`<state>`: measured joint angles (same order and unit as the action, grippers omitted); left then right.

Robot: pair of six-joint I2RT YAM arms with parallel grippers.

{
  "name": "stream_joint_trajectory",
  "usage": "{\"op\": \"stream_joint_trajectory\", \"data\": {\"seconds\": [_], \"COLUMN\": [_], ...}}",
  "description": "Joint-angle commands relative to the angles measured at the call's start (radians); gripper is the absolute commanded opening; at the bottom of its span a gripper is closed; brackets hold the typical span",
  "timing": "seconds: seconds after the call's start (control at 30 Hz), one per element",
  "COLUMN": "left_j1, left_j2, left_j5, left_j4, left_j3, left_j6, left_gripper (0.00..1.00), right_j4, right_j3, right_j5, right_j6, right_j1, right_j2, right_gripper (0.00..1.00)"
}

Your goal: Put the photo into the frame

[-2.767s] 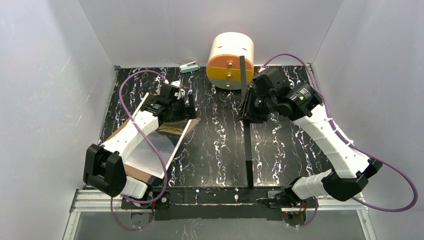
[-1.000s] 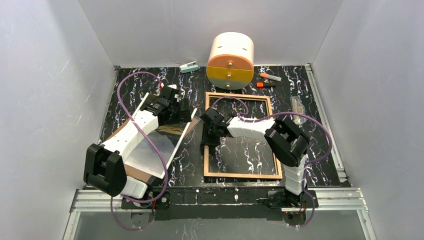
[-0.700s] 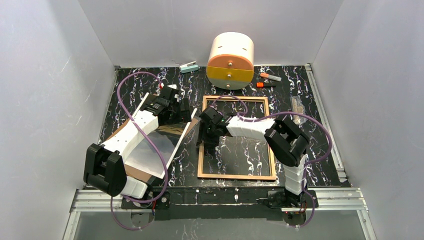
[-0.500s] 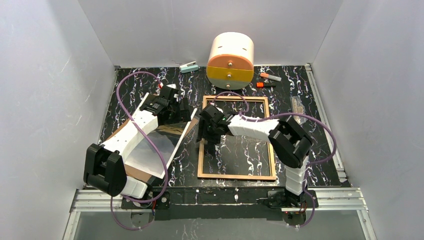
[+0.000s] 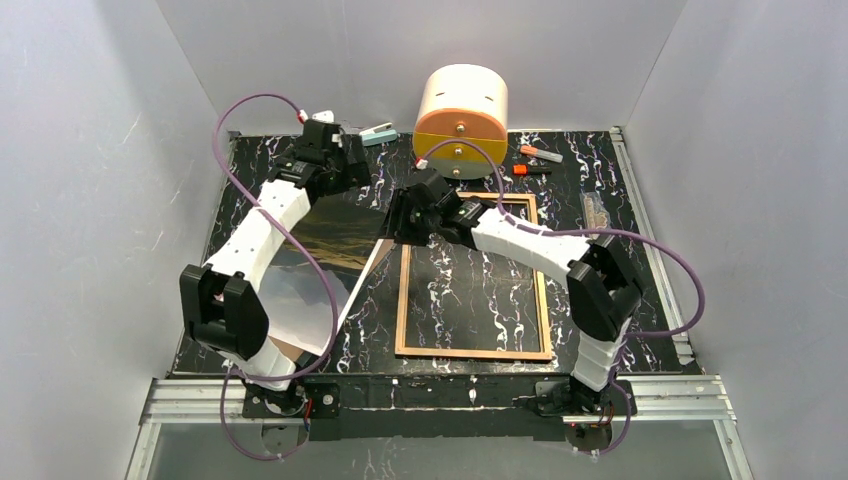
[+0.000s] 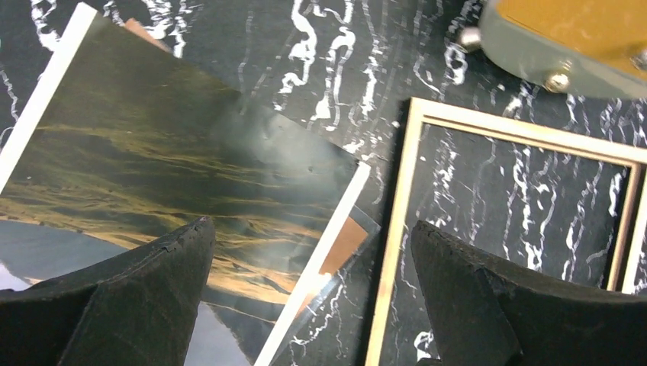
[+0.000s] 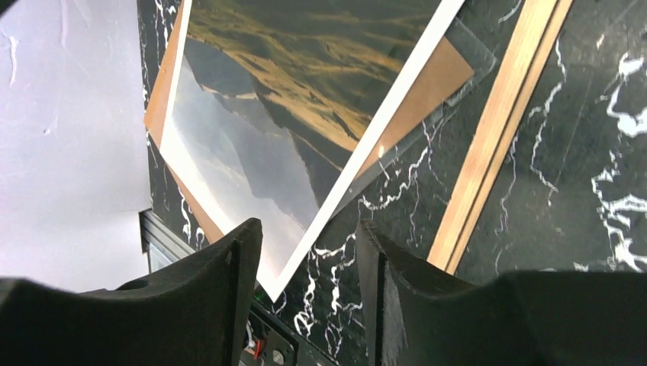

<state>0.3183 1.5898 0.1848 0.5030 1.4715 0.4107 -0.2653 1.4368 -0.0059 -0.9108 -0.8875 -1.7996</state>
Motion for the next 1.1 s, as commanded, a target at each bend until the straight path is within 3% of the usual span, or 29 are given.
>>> {"op": "stream_joint_trajectory", "data": {"seconds": [0.0,0.23,0.37,0.83,1.07], "left_j1": [-0.114,-0.256,-0.309,-0.317,-0.348], "left_j2": [0.025,0.039,0.075,0.168,0.191], "left_j5": [-0.036,-0.087,-0.104,-0.107,-0.065], "left_j4": [0.003,-0.039,-0.074,-0.18,-0.188], "left_j3": [-0.019,-0.153,-0.21,-0.347,-0.396], "left_j6": [0.036,0.055,0.053,0.051,0.056], "left_gripper": [0.98,0.93,0.89,0.73,0.7], "right_j4": [0.049,0.08,0.119,0.094,0.146], "right_j3": [0.075,0.098,0.054,0.069,0.061], "right_j5": [-0.066,-0.124,-0.096,-0.073,-0.075], "right_j6": [-0.014,-0.154,-0.215,-0.262,-0.287], "right_j1": [0.013,0.012,0.014,0.033,0.044], "right_j2": [-0.086,-0.217,-0.245,-0.359,-0.385], "right_gripper": [0.55,0.48,0.52,0.52,0.52]}}
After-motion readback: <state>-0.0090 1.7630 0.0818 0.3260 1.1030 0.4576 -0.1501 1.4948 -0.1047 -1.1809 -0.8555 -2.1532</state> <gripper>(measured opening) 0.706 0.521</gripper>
